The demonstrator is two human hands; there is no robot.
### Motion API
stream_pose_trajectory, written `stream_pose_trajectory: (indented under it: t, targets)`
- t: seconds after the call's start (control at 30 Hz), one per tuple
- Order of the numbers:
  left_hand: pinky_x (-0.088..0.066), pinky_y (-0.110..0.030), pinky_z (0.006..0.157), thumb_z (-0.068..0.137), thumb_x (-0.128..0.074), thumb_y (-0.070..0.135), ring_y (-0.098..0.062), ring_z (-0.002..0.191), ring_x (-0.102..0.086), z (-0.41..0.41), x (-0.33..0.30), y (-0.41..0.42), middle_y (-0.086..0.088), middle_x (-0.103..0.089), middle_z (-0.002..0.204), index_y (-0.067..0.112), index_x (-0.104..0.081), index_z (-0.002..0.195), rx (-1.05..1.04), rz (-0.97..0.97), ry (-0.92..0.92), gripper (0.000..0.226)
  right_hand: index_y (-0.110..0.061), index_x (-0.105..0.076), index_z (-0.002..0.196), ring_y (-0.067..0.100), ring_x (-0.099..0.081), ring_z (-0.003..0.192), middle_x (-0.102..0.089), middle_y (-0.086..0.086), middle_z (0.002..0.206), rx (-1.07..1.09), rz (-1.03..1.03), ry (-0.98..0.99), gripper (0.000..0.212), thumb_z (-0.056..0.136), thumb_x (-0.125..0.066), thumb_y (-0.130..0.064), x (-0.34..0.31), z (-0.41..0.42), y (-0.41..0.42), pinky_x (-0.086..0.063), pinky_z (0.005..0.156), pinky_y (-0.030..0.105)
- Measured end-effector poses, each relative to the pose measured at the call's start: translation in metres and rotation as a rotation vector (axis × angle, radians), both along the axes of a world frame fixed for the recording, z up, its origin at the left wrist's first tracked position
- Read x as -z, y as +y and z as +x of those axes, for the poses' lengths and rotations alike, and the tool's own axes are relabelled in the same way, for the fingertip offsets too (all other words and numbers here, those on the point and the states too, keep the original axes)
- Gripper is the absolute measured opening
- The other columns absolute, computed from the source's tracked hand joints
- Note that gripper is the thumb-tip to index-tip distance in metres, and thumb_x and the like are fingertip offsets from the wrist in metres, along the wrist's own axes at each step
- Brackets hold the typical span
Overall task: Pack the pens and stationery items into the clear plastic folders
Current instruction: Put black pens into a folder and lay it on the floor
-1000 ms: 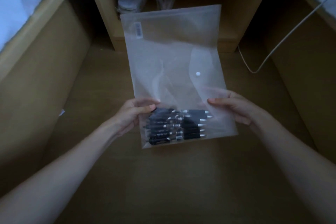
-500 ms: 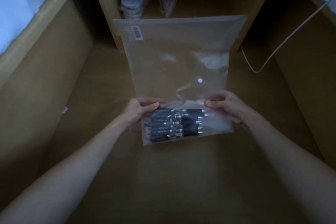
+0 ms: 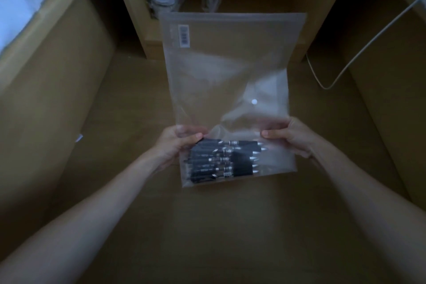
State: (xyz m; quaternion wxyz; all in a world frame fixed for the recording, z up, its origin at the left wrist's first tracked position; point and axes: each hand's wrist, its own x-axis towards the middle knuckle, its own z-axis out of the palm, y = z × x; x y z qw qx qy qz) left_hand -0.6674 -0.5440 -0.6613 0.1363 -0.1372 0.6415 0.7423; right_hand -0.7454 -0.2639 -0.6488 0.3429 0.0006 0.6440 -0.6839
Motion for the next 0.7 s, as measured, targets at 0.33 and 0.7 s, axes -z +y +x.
stream_pose_trajectory:
  t: [0.33, 0.7]
  targets:
    - [-0.058, -0.027, 0.073, 0.056, -0.076, -0.005, -0.015, 0.081, -0.071, 0.001, 0.015, -0.014, -0.006, -0.074, 0.096, 0.022, -0.078, 0.091, -0.033, 0.314, -0.084, 0.044, -0.020, -0.078, 0.070, 0.005, -0.068, 0.062, -0.073, -0.004, 0.069, -0.011, 0.007, -0.010, 0.045, 0.084, -0.052, 0.015, 0.007, -0.001, -0.004, -0.055, 0.059, 0.017]
    - [-0.059, -0.028, 0.065, 0.067, -0.061, -0.001, -0.016, 0.074, -0.071, -0.005, 0.020, -0.017, -0.007, -0.074, 0.085, 0.011, -0.076, 0.084, -0.105, 0.272, -0.185, 0.026, -0.020, -0.077, 0.068, 0.008, -0.067, 0.058, -0.072, -0.003, 0.066, 0.082, 0.007, -0.086, 0.045, 0.083, -0.053, 0.014, 0.022, 0.001, -0.010, -0.056, 0.056, 0.021]
